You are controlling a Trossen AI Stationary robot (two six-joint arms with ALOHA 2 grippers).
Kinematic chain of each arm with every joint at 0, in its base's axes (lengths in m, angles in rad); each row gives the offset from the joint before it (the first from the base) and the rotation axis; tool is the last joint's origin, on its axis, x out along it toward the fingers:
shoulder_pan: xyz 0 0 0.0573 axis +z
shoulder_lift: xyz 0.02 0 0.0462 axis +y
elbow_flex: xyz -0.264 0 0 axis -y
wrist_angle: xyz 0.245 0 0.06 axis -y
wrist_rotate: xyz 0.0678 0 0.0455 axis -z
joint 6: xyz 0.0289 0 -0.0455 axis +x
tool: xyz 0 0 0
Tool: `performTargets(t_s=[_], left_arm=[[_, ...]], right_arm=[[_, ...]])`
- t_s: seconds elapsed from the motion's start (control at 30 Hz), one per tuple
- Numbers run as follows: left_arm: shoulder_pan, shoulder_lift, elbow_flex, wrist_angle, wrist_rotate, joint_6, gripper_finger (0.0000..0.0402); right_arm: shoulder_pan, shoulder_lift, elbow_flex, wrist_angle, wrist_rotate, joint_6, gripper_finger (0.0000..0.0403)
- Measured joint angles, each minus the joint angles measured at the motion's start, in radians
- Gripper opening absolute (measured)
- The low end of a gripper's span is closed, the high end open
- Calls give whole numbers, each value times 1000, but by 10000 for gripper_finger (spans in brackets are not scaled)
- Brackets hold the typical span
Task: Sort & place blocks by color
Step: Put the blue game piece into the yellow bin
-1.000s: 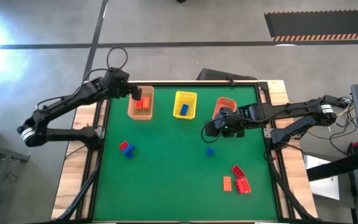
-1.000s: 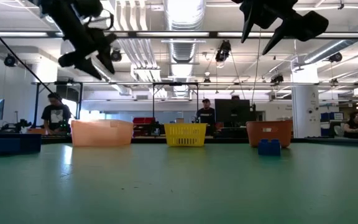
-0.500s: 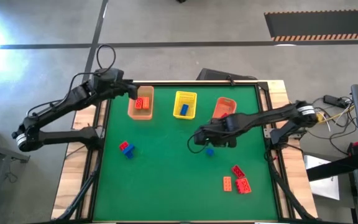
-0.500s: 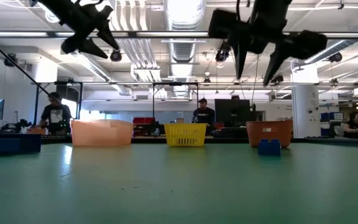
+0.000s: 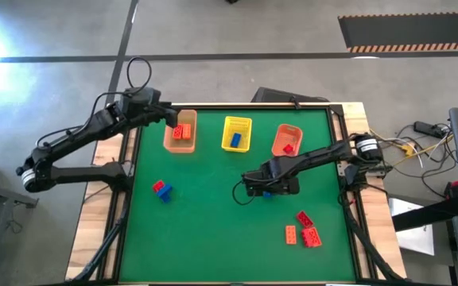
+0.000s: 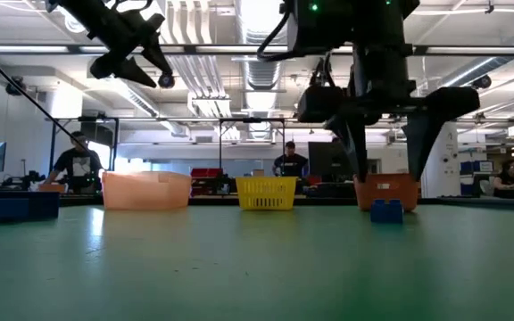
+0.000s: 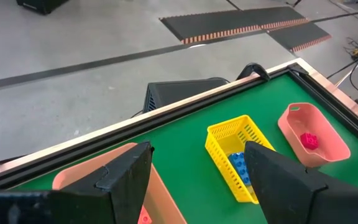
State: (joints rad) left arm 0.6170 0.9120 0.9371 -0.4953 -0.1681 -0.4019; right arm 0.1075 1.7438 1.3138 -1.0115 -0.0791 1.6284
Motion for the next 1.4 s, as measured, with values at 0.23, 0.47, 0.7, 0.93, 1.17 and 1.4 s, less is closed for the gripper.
performTargets(t_s=[0.23,0.47,0.7,0.93,1.17,1.4], left_arm=[[0,2,-6,-1,-1,19,240],[0,2,-6,0,-1,23,240],[0,2,-6,0,-1,23,240],[0,2,-6,1,-1,23,240],[0,2,-6,1,-1,24,240],[0,2,-6,1,-1,22,240]], right_arm=[[-6,49,-3,7,23,-22,316],[-5,84,-4,37,31,-47,298],[-5,117,-4,63,29,-50,260],[-5,118,-4,82,26,-49,210],[-5,118,-4,83,19,-53,140],[-9,116,-4,82,19,-97,129]])
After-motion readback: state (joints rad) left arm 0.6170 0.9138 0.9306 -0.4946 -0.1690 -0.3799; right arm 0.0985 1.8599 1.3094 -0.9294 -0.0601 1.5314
